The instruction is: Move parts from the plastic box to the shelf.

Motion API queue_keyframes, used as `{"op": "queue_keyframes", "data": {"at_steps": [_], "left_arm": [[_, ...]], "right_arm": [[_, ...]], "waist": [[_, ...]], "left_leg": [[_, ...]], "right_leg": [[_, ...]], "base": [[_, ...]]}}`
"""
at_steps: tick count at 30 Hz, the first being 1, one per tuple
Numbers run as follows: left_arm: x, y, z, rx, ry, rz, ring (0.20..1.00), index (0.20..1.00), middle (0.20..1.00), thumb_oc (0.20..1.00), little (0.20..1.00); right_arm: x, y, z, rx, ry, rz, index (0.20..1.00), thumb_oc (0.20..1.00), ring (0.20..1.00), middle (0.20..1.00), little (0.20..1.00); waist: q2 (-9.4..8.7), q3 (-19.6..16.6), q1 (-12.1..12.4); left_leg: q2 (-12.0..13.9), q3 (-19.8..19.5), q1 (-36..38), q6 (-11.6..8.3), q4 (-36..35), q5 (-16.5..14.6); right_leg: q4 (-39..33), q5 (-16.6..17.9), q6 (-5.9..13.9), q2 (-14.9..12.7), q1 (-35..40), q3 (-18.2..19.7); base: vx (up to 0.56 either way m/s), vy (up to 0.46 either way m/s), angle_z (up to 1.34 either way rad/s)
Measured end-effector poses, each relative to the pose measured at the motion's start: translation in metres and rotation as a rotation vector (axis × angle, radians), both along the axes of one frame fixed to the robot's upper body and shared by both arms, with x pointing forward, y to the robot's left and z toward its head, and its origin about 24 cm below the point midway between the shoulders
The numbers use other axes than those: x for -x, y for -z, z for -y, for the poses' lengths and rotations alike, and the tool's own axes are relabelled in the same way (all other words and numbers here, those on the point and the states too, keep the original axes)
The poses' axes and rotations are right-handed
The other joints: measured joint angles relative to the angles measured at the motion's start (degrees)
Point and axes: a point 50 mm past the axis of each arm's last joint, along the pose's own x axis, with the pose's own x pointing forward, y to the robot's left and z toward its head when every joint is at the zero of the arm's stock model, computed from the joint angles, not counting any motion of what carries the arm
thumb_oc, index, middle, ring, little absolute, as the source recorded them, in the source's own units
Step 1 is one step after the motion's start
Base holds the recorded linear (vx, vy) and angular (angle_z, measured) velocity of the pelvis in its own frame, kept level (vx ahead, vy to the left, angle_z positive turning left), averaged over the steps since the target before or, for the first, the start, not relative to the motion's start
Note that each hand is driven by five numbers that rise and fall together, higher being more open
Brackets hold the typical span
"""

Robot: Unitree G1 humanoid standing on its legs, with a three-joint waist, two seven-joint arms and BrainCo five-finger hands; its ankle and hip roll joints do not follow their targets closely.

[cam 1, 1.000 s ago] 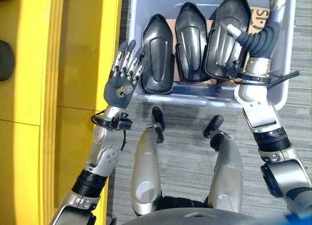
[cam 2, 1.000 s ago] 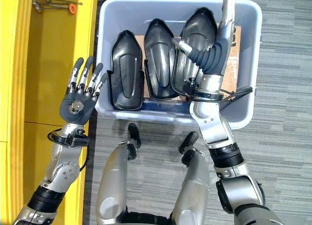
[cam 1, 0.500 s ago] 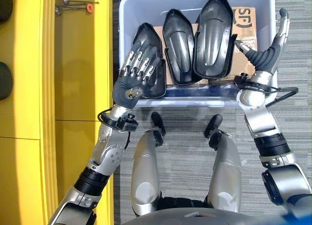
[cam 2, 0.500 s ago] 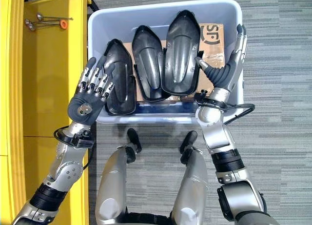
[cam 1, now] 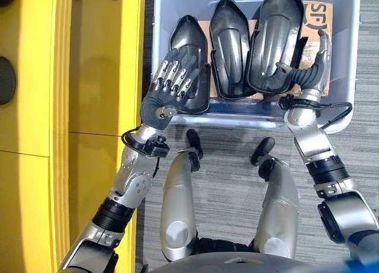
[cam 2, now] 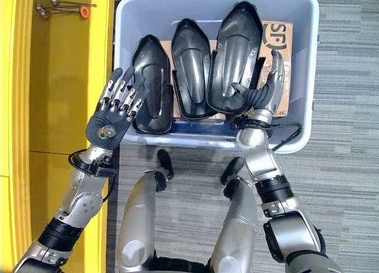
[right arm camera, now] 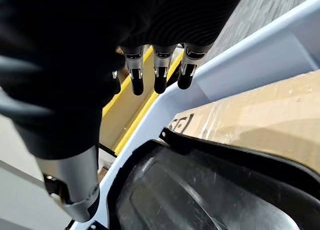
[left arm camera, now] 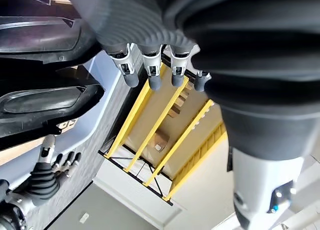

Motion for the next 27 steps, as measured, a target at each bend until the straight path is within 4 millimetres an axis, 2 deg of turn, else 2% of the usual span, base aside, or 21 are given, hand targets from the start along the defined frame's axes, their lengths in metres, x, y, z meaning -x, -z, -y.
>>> {"op": "queue_keyframes", "data": {"at_steps": [5, 8, 12, 22, 25, 27], "left_arm": [[-0.001, 0.002, -0.002, 0.053, 0.024, -0.033, 1.0, 1.0, 1.0, 1.0, 1.0], [-0.001, 0.003, 0.0, 0.07, 0.026, -0.037, 1.0, 1.0, 1.0, 1.0, 1.0], [-0.002, 0.0, 0.001, 0.072, 0.03, -0.026, 1.0, 1.0, 1.0, 1.0, 1.0], [-0.008, -0.002, 0.004, 0.074, 0.044, -0.037, 1.0, 1.0, 1.0, 1.0, 1.0], [-0.009, 0.003, 0.001, 0.113, 0.056, -0.081, 1.0, 1.0, 1.0, 1.0, 1.0], [-0.012, 0.005, -0.001, 0.162, 0.078, -0.104, 1.0, 1.0, 1.0, 1.0, 1.0]], "right_arm": [[-0.001, 0.009, 0.007, -0.123, 0.049, -0.013, 1.0, 1.0, 1.0, 1.0, 1.0], [-0.004, 0.023, 0.007, -0.217, 0.054, -0.066, 1.0, 1.0, 1.0, 1.0, 1.0], [-0.007, 0.023, 0.009, -0.276, 0.056, -0.078, 1.0, 1.0, 1.0, 1.0, 1.0], [-0.017, 0.016, 0.008, -0.27, 0.108, -0.106, 1.0, 1.0, 1.0, 1.0, 1.0], [-0.021, 0.018, 0.019, -0.269, 0.151, -0.138, 1.0, 1.0, 1.0, 1.0, 1.0], [-0.03, 0.021, 0.028, -0.212, 0.244, -0.205, 1.0, 1.0, 1.0, 1.0, 1.0]], "waist": [[-0.04, 0.0, -0.07], [-0.08, -0.01, 0.21], [-0.08, -0.01, 0.27], [-0.07, -0.01, 0.38], [-0.09, -0.02, 1.15], [-0.33, -0.14, 1.98]], "left_leg": [[-0.08, -0.47, -1.95, 0.38, 0.51, -0.21], [-0.11, -0.61, -2.25, 0.62, 0.52, -0.17], [-0.11, -1.08, -3.82, 0.54, 1.29, -0.25], [-0.18, -2.74, -5.85, 0.35, 1.4, -0.06], [-0.52, -3.59, -6.25, 0.12, 1.35, 0.19], [-1.07, -4.95, -6.36, -0.32, 1.39, 0.46]], "right_leg": [[-0.69, 0.22, 0.22, 0.0, -1.0, -0.41], [-0.81, 0.41, 0.49, -0.03, -1.06, -0.62], [-0.56, 0.53, 0.24, -0.2, -1.99, -0.97], [-0.1, 0.0, 0.08, -0.37, -2.67, -2.43], [0.49, -0.37, -0.17, -0.78, -2.67, -3.03], [1.67, -1.22, 0.0, -1.36, -2.55, -3.33]], "base": [[-0.04, -0.001, 0.04], [-0.05, 0.002, 0.02], [-0.04, 0.004, 0.03], [-0.01, -0.01, 0.05], [0.02, -0.051, 0.12], [0.02, -0.069, 0.16]]}}
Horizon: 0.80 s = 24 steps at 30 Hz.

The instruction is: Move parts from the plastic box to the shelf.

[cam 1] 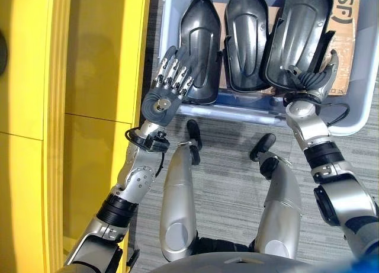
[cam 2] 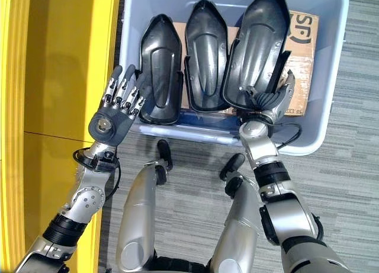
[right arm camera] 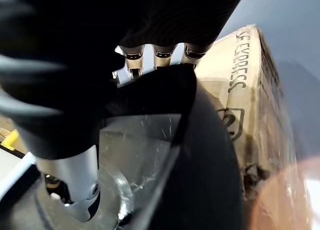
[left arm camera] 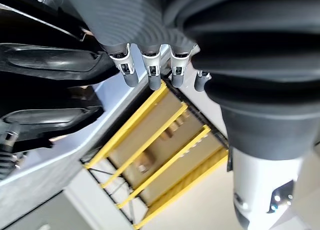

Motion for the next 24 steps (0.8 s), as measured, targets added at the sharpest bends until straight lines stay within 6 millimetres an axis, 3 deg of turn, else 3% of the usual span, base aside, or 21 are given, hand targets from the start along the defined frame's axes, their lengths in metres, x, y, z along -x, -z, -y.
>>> {"op": "queue_keyframes", "data": {"at_steps": [6, 15, 18, 19, 20, 24], "left_arm": [[-0.003, 0.004, -0.003, -0.025, 0.015, -0.01, 1.0, 1.0, 1.0, 1.0, 1.0], [-0.003, 0.003, -0.005, 0.036, 0.054, -0.008, 1.0, 1.0, 1.0, 1.0, 1.0], [-0.003, 0.004, -0.007, 0.076, 0.057, -0.02, 1.0, 1.0, 1.0, 1.0, 1.0], [-0.003, 0.003, -0.007, 0.077, 0.054, -0.015, 1.0, 1.0, 1.0, 1.0, 1.0], [-0.004, 0.002, -0.007, 0.078, 0.053, -0.014, 1.0, 1.0, 1.0, 1.0, 1.0], [-0.004, 0.001, -0.009, 0.096, 0.016, -0.042, 1.0, 1.0, 1.0, 1.0, 1.0]], "right_arm": [[-0.006, -0.006, 0.014, 0.079, 0.072, -0.092, 1.0, 1.0, 1.0, 1.0, 1.0], [-0.008, -0.007, 0.03, -0.068, 0.103, -0.099, 1.0, 1.0, 1.0, 1.0, 1.0], [-0.007, -0.003, 0.037, -0.15, 0.112, -0.088, 1.0, 1.0, 1.0, 1.0, 1.0], [-0.006, 0.0, 0.038, -0.169, 0.119, -0.097, 0.523, 0.523, 0.523, 0.523, 0.523], [-0.006, 0.001, 0.038, -0.173, 0.12, -0.1, 0.206, 0.206, 0.206, 0.206, 0.206], [-0.003, 0.008, 0.045, -0.244, 0.131, -0.105, 0.2, 0.2, 0.2, 0.2, 0.2]], "waist": [[-0.6, -0.29, 0.57], [-0.82, -1.14, 1.72], [-0.98, -2.98, 2.46], [-1.11, -3.49, 2.68], [-1.18, -3.7, 2.75], [-2.73, -5.25, 2.29]], "left_leg": [[-1.1, -2.88, -2.97, -0.41, -0.13, 0.25], [-2.3, -3.22, -3.43, -0.42, -2.49, 0.24], [-2.55, -3.16, -3.89, -0.46, -3.88, 0.26], [-2.68, -3.24, -3.92, -0.64, -3.89, 0.37], [-2.71, -3.24, -3.94, -0.66, -3.98, 0.38], [-2.87, -3.43, -5.0, -1.82, -2.78, 0.4]], "right_leg": [[0.14, -0.16, 0.0, 0.06, -1.91, -0.46], [-2.03, -0.26, 0.81, 0.42, -2.28, 0.01], [-1.55, -1.75, 2.8, 0.63, -3.43, 0.62], [-1.23, -1.96, 2.66, 0.51, -3.56, 0.73], [-1.23, -1.97, 2.66, 0.5, -3.63, 0.74], [3.55, -4.68, 2.32, 0.0, -5.49, 2.42]], "base": [[0.01, -0.022, 0.11], [0.01, 0.0, 0.06], [0.03, -0.022, 0.06], [0.04, -0.025, 0.1], [0.03, -0.022, -0.03], [0.04, -0.015, 0.17]]}}
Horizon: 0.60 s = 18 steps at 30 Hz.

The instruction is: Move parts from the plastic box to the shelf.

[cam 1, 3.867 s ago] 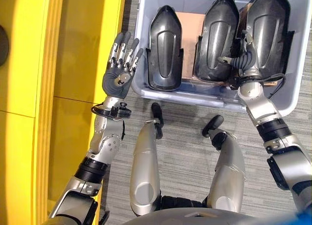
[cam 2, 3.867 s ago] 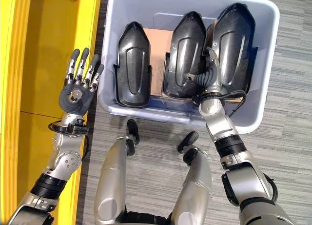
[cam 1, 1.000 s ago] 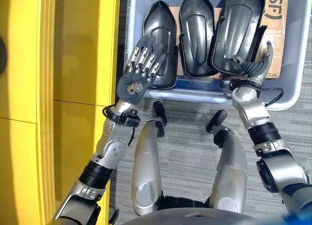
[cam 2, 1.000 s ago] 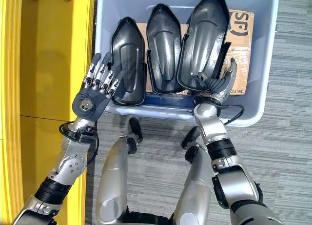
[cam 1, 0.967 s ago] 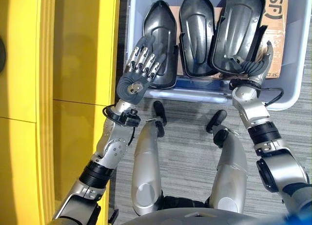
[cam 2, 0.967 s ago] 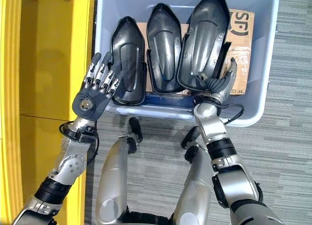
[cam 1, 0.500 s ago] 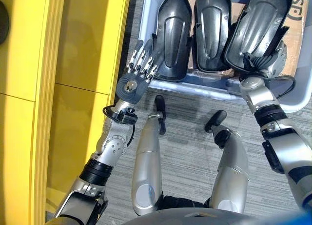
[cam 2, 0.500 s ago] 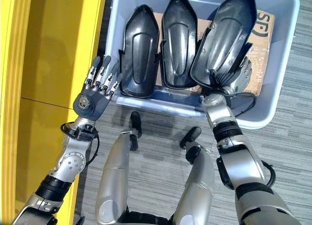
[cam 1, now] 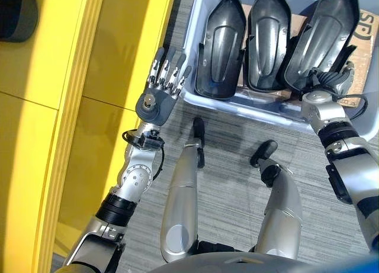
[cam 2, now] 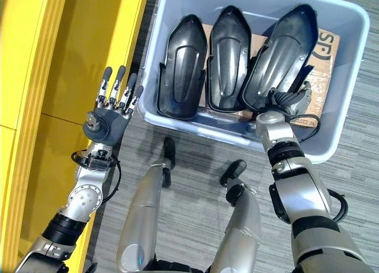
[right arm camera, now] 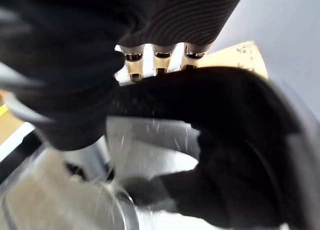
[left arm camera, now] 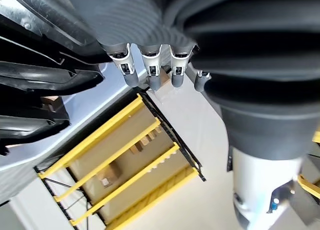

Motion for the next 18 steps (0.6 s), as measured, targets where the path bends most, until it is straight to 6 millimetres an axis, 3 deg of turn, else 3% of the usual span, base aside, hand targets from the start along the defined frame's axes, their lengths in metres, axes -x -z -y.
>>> {"op": "queue_keyframes", "data": {"at_steps": [2, 3, 4, 7, 9, 18], "left_arm": [[0.001, 0.002, 0.0, 0.004, -0.006, -0.02, 1.0, 1.0, 1.0, 1.0, 1.0], [0.001, 0.005, 0.0, -0.002, -0.001, -0.04, 1.0, 1.0, 1.0, 1.0, 1.0], [0.0, 0.003, 0.002, -0.003, 0.007, -0.035, 1.0, 1.0, 1.0, 1.0, 1.0], [-0.001, 0.002, 0.004, -0.017, 0.031, -0.046, 1.0, 1.0, 1.0, 1.0, 1.0], [-0.001, 0.003, 0.005, -0.016, 0.033, -0.052, 1.0, 1.0, 1.0, 1.0, 1.0], [0.0, 0.004, 0.003, -0.012, 0.035, -0.035, 1.0, 1.0, 1.0, 1.0, 1.0]], "right_arm": [[0.0, -0.002, 0.0, -0.009, 0.001, 0.008, 0.2, 0.2, 0.2, 0.2, 0.2], [-0.001, -0.004, 0.001, -0.007, -0.008, 0.016, 0.2, 0.2, 0.2, 0.2, 0.2], [-0.001, -0.005, 0.003, -0.011, -0.005, 0.022, 0.2, 0.2, 0.2, 0.2, 0.2], [0.0, -0.009, 0.01, -0.029, 0.001, 0.032, 0.2, 0.2, 0.2, 0.2, 0.2], [0.002, -0.005, 0.013, -0.036, -0.003, 0.02, 0.2, 0.2, 0.2, 0.2, 0.2], [0.001, -0.006, 0.01, -0.001, -0.022, 0.012, 0.2, 0.2, 0.2, 0.2, 0.2]], "waist": [[-0.63, -0.42, -0.42], [-0.53, -0.51, -0.13], [-0.52, -0.51, -0.19], [-0.36, -0.41, -0.95], [-0.32, -0.38, -1.19], [0.64, 0.12, -0.89]], "left_leg": [[0.05, -0.2, -1.03, 1.03, 8.32, -2.65], [0.43, -0.29, 0.01, 1.8, 7.6, -4.6], [0.95, 0.17, -0.22, 1.82, 7.84, -4.66], [0.79, 0.06, -0.16, 1.64, 8.16, -4.14], [0.98, 0.09, 0.09, 1.38, 7.64, -3.88], [1.5, 1.58, 3.7, 1.07, 2.6, -1.74]], "right_leg": [[-0.45, 0.0, 0.02, 0.38, -0.57, -0.04], [0.48, 0.29, -0.15, 0.64, -1.2, 0.14], [3.57, -0.28, -0.27, 0.76, -2.27, 1.09], [2.58, 0.19, -2.61, 0.98, -0.48, 1.0], [2.5, 0.29, -3.15, 1.19, -0.49, 0.74], [-2.55, 2.49, -3.65, 2.99, 2.17, 0.46]], "base": [[0.02, -0.008, -0.08], [0.02, -0.01, -0.34], [0.02, -0.011, -0.08], [0.02, -0.013, 0.05], [0.0, -0.007, -0.07], [-0.01, 0.01, -0.06]]}}
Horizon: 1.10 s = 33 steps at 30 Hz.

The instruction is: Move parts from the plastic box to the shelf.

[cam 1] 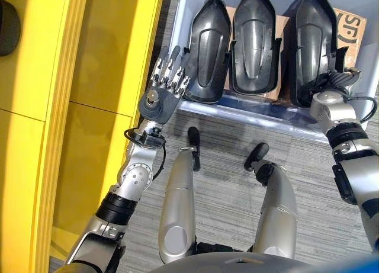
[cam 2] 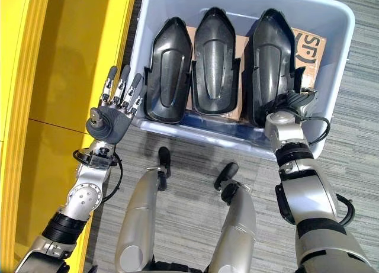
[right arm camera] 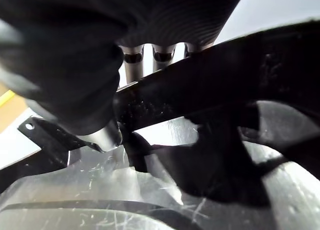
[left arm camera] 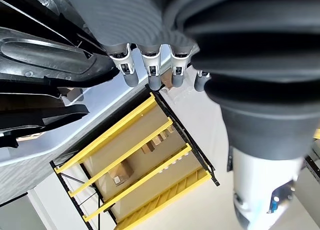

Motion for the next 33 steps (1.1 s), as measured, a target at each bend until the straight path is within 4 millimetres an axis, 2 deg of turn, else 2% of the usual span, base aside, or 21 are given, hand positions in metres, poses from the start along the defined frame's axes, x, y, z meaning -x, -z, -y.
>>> {"op": "queue_keyframes", "data": {"at_steps": [7, 9, 11, 16, 17, 19, 21, 22, 23, 24, 26, 28, 29, 30, 31, 33], "left_arm": [[0.001, -0.001, -0.001, 0.006, -0.007, 0.028, 1.0, 1.0, 1.0, 1.0, 1.0], [0.001, -0.001, -0.001, 0.006, -0.007, 0.027, 1.0, 1.0, 1.0, 1.0, 1.0], [0.003, 0.002, -0.003, 0.007, -0.014, 0.022, 1.0, 1.0, 1.0, 1.0, 1.0], [0.01, 0.016, -0.01, 0.018, -0.032, -0.003, 1.0, 1.0, 1.0, 1.0, 1.0], [0.012, 0.019, -0.013, 0.03, -0.045, -0.005, 1.0, 1.0, 1.0, 1.0, 1.0], [0.017, 0.026, -0.017, 0.043, -0.063, -0.01, 1.0, 1.0, 1.0, 1.0, 1.0], [0.028, 0.034, -0.031, 0.059, -0.124, -0.008, 1.0, 1.0, 1.0, 1.0, 1.0], [0.031, 0.035, -0.037, 0.062, -0.148, -0.007, 1.0, 1.0, 1.0, 1.0, 1.0], [0.035, 0.039, -0.042, 0.063, -0.168, -0.01, 1.0, 1.0, 1.0, 1.0, 1.0], [0.04, 0.044, -0.048, 0.061, -0.187, -0.011, 1.0, 1.0, 1.0, 1.0, 1.0], [0.048, 0.051, -0.059, 0.069, -0.233, -0.014, 1.0, 1.0, 1.0, 1.0, 1.0], [0.055, 0.055, -0.064, 0.076, -0.237, -0.011, 1.0, 1.0, 1.0, 1.0, 1.0], [0.06, 0.062, -0.066, 0.136, -0.229, -0.028, 1.0, 1.0, 1.0, 1.0, 1.0], [0.067, 0.07, -0.071, 0.207, -0.235, -0.048, 1.0, 1.0, 1.0, 1.0, 1.0], [0.069, 0.073, -0.072, 0.242, -0.225, -0.056, 1.0, 1.0, 1.0, 1.0, 1.0], [0.07, 0.075, -0.07, 0.263, -0.218, -0.07, 1.0, 1.0, 1.0, 1.0, 1.0]], "right_arm": [[0.001, 0.003, -0.001, 0.038, -0.002, -0.009, 0.2, 0.2, 0.2, 0.2, 0.2], [0.003, 0.008, 0.0, 0.049, -0.008, 0.016, 0.2, 0.2, 0.2, 0.2, 0.2], [0.002, 0.011, -0.005, 0.06, -0.029, 0.056, 0.2, 0.2, 0.2, 0.2, 0.2], [0.014, 0.043, -0.033, 0.026, -0.14, 0.107, 0.2, 0.2, 0.2, 0.2, 0.2], [0.021, 0.049, -0.039, 0.043, -0.173, 0.125, 0.2, 0.2, 0.2, 0.2, 0.2], [0.036, 0.049, -0.042, 0.065, -0.177, 0.195, 0.2, 0.2, 0.2, 0.2, 0.2], [0.067, 0.035, -0.051, 0.194, -0.237, 0.327, 0.2, 0.2, 0.2, 0.2, 0.2], [0.075, 0.029, -0.052, 0.231, -0.232, 0.373, 0.2, 0.2, 0.2, 0.2, 0.2], [0.082, 0.025, -0.049, 0.277, -0.208, 0.404, 0.2, 0.2, 0.2, 0.2, 0.2], [0.087, 0.018, -0.037, 0.317, -0.161, 0.436, 0.2, 0.2, 0.2, 0.2, 0.2], [0.093, 0.017, -0.025, 0.321, -0.13, 0.451, 0.2, 0.2, 0.2, 0.2, 0.2], [0.095, 0.018, -0.023, 0.326, -0.163, 0.443, 0.2, 0.2, 0.2, 0.2, 0.2], [0.097, 0.024, -0.024, 0.313, -0.218, 0.411, 0.2, 0.2, 0.2, 0.2, 0.2], [0.097, 0.032, -0.027, 0.295, -0.308, 0.36, 0.2, 0.2, 0.2, 0.2, 0.2], [0.095, 0.035, -0.031, 0.285, -0.387, 0.335, 0.2, 0.2, 0.2, 0.2, 0.2], [0.097, 0.053, -0.04, 0.173, -0.552, 0.238, 0.2, 0.2, 0.2, 0.2, 0.2]], "waist": [[0.18, 0.1, 0.05], [0.78, 0.52, 0.08], [1.37, 1.02, 0.06], [2.32, 1.51, -0.36], [2.56, 1.67, -0.57], [2.64, 2.16, -2.16], [2.7, 2.27, -4.1], [2.64, 2.34, -4.94], [2.63, 2.36, -6.3], [2.47, 2.19, -6.6], [2.47, 2.19, -6.41], [2.57, 2.2, -6.38], [2.7, 2.2, -6.33], [2.66, 1.17, -6.28], [2.6, -1.29, -5.87], [2.68, -2.45, -4.48]], "left_leg": [[-0.03, 0.05, 0.02, 0.11, 0.17, 0.06], [-0.12, -0.09, 0.6, 0.21, 0.19, 0.13], [-0.16, 0.07, 2.07, 0.22, 0.07, 0.13], [0.46, 1.28, 7.5, -0.17, -2.56, 0.63], [0.56, 1.82, 9.16, -0.21, -3.88, 0.88], [0.37, 3.31, 12.91, -0.03, -6.19, 1.49], [0.4, 5.64, 18.15, 0.14, -9.96, 2.16], [0.36, 6.27, 19.97, 0.06, -11.03, 2.35], [0.35, 6.69, 23.81, -0.1, -12.28, 2.43], [0.35, 7.45, 27.56, -0.48, -14.41, 2.33], [0.34, 8.16, 32.3, -1.12, -18.02, 3.79], [0.47, 8.59, 35.37, -1.86, -20.35, 4.84], [0.48, 9.19, 38.75, -2.06, -22.52, 5.46], [0.61, 9.33, 42.08, -2.27, -24.17, 5.5], [0.43, 9.28, 42.27, -2.21, -25.0, 5.42], [0.09, 9.17, 45.17, -2.22, -26.21, 5.44]], "right_leg": [[0.14, 0.29, 0.03, -0.05, 0.11, 0.19], [0.13, 0.35, 0.11, -0.05, 0.94, 0.18], [0.02, 0.39, 0.16, -0.09, 2.2, 0.28], [-3.29, 1.39, 0.25, 1.26, 6.81, 0.4], [-4.89, 2.26, 0.36, 1.86, 8.17, 0.76], [-7.8, 3.46, 0.84, 2.57, 11.36, 1.25], [-12.56, 6.05, 1.44, 4.04, 15.58, 2.06], [-13.89, 6.49, 1.45, 4.11, 17.13, 2.34], [-14.88, 6.55, 1.58, 4.39, 20.63, 2.48], [-15.88, 5.65, 2.32, 4.65, 23.31, 2.76], [-17.5, 5.78, 2.28, 5.56, 26.77, 2.78], [-18.36, 5.63, 2.04, 6.01, 29.06, 2.68], [-19.63, 5.88, 1.72, 6.52, 32.13, 2.45], [-21.1, 5.41, 2.21, 7.11, 35.39, 2.33], [-21.45, 5.11, 2.41, 7.05, 35.58, 2.05], [-22.27, 5.42, 2.28, 7.06, 38.73, 1.49]], "base": [[0.0, 0.0, 0.0], [-0.01, -0.035, 0.04], [0.0, -0.042, -0.03], [0.0, -0.021, -0.13], [0.01, 0.033, -0.25], [-0.05, 0.017, -0.26], [-0.01, -0.012, -0.42], [0.05, 0.001, -0.32], [0.09, 0.005, -0.24], [0.08, 0.007, -0.22], [0.1, 0.002, -0.17], [0.14, 0.029, -0.05], [0.14, 0.088, -0.05], [0.2, 0.188, 0.04], [0.17, 0.175, 0.03], [0.1, 0.161, 0.14]]}}
